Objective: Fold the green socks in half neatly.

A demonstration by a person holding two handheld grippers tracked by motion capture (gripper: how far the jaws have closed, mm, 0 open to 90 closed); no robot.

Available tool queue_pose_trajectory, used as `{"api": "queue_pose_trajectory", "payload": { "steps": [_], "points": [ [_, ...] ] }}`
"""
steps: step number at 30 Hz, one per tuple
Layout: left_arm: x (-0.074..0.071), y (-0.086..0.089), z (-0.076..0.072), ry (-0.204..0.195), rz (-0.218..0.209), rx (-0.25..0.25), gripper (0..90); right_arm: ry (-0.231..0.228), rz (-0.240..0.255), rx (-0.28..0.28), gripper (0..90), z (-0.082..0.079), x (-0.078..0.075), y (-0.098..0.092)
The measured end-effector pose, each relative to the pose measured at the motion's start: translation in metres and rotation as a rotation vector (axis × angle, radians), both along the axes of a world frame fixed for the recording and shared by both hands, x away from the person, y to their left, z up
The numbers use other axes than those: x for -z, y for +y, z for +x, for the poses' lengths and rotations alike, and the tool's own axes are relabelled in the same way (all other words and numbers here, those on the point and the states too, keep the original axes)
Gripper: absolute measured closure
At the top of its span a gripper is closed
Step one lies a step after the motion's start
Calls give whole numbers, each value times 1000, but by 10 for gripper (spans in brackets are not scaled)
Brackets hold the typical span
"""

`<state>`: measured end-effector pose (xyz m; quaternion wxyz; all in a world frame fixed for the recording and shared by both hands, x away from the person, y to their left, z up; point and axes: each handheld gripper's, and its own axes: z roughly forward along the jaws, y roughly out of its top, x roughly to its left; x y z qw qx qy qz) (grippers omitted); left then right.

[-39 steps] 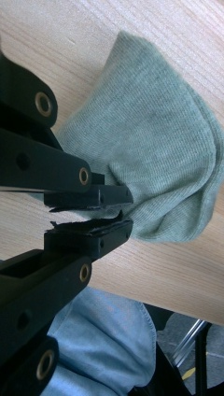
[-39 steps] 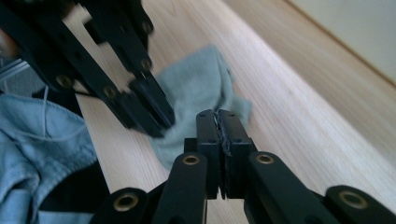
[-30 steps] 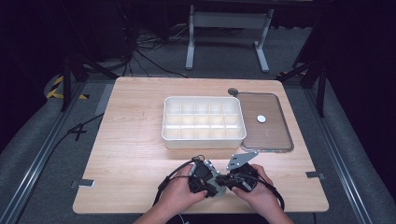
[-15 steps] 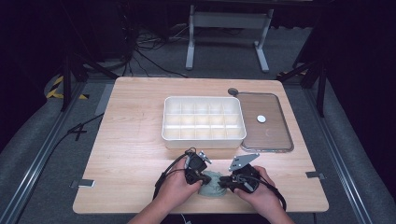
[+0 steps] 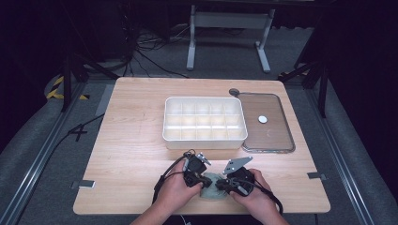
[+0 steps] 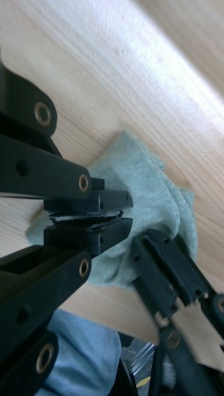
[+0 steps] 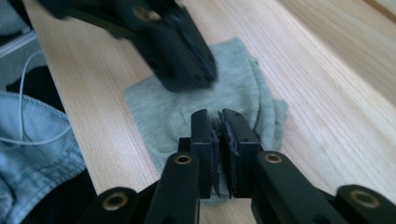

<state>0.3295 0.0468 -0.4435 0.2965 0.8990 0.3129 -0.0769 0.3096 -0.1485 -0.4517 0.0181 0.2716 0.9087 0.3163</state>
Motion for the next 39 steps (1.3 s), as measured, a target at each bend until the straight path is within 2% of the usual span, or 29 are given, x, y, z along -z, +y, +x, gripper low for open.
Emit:
{"api": "queue_pose_trajectory", "payload": {
  "steps": [1,4,7,11,13,15,19,23,27,28,29,30,31,32,33,34,35,37,39],
  "points": [
    [-3,5,1,-18,-24,-8,814,1,-13,4,855,1,-1,0],
    [-6,12,3,-16,-36,-8,792,-8,-17,-1,859,0,-1,1],
    [-7,21,7,-57,-6,2,756,-23,-24,-13,859,0,-1,1],
    [-4,25,7,-81,39,52,741,-34,-28,-22,860,0,-3,-1],
    [-2,26,7,-84,98,94,740,-31,-26,-29,861,1,-2,-1],
    [1,25,6,-91,130,121,740,-34,-29,-29,862,1,-1,-1],
    [4,20,4,-69,162,153,743,-36,-29,-33,863,1,-1,0],
    [5,13,0,-46,185,202,802,-36,-28,-38,865,1,-1,-1],
    [7,8,-2,-69,171,218,819,-38,-22,-40,868,1,0,0],
    [6,7,-2,-82,179,228,815,-35,-23,-39,869,1,0,0],
    [5,5,-3,-136,156,229,807,-35,-22,-40,870,1,0,0],
    [3,4,-4,-165,144,237,782,-34,-21,-42,870,1,0,0],
    [3,3,-5,-182,118,238,777,-34,-21,-43,870,1,1,0],
    [1,1,-5,-199,116,251,778,-34,-22,-43,871,1,0,-1],
    [1,1,-5,-199,116,251,781,-34,-22,-43,871,1,0,-1],
    [0,-2,-7,-231,108,264,782,-33,-21,-40,871,1,1,0],
    [0,-2,-7,-231,108,264,782,-33,-21,-40,871,1,1,0],
    [-1,-5,-9,-268,85,284,783,-37,-21,-41,874,0,1,0],
    [-3,-8,-11,-298,81,292,783,-36,-20,-38,877,0,1,0]
  ]
}}
